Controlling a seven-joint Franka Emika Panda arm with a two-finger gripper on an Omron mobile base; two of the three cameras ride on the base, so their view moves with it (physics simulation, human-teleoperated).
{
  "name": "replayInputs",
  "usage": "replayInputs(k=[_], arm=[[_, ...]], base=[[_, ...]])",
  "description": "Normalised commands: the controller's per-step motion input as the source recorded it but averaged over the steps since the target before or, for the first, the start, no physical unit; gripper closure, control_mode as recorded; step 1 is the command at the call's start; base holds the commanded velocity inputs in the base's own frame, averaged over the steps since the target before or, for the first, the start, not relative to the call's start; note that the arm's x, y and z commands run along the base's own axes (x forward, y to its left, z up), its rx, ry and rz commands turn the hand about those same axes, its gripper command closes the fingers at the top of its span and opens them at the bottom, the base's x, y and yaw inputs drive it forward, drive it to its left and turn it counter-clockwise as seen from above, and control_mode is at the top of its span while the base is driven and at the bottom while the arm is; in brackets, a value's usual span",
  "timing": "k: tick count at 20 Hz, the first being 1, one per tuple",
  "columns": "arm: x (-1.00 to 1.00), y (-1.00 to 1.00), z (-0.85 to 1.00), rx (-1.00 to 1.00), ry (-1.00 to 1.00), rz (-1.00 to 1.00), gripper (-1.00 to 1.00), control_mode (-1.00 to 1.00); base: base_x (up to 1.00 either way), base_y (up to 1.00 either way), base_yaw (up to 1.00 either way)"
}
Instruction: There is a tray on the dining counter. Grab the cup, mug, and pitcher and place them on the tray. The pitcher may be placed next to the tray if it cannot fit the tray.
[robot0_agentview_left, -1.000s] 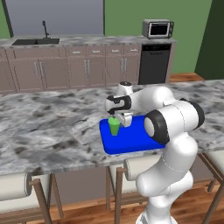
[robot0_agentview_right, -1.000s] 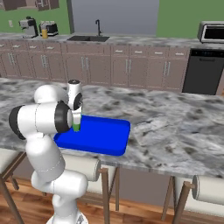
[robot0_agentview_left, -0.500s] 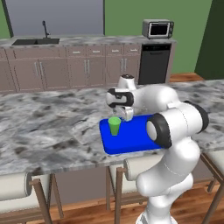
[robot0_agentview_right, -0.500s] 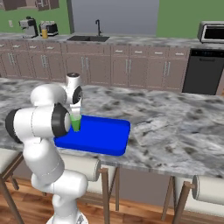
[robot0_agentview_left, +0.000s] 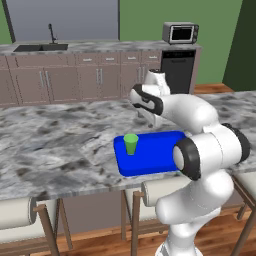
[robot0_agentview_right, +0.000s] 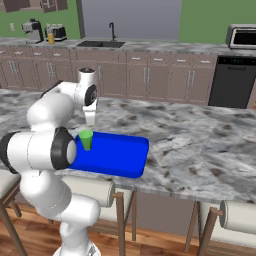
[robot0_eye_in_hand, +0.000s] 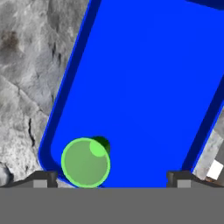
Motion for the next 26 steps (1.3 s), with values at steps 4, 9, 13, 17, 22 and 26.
replayInputs(k=[4, 9, 13, 17, 22, 26], arm=[[-0.73, -0.38, 0.47, -0.01, 0.00, 0.00, -1.00, -1.00], [-0.95, -0.20, 0.48, -0.07, 0.00, 0.10, -1.00, -1.00], [-0.96, 0.00, 0.58, -0.08, 0.00, 0.24, -1.00, -1.00], [-1.00, 0.00, 0.52, -0.09, 0.00, 0.30, -1.00, -1.00], [-0.97, -0.05, 0.55, -0.05, 0.00, 0.30, -1.00, -1.00], [-0.72, -0.01, 0.59, -0.01, 0.00, 0.24, -1.00, -1.00]], base=[[0.00, 0.00, 0.00], [0.00, 0.00, 0.00], [0.00, 0.00, 0.00], [0.00, 0.00, 0.00], [0.00, 0.00, 0.00], [0.00, 0.00, 0.00]])
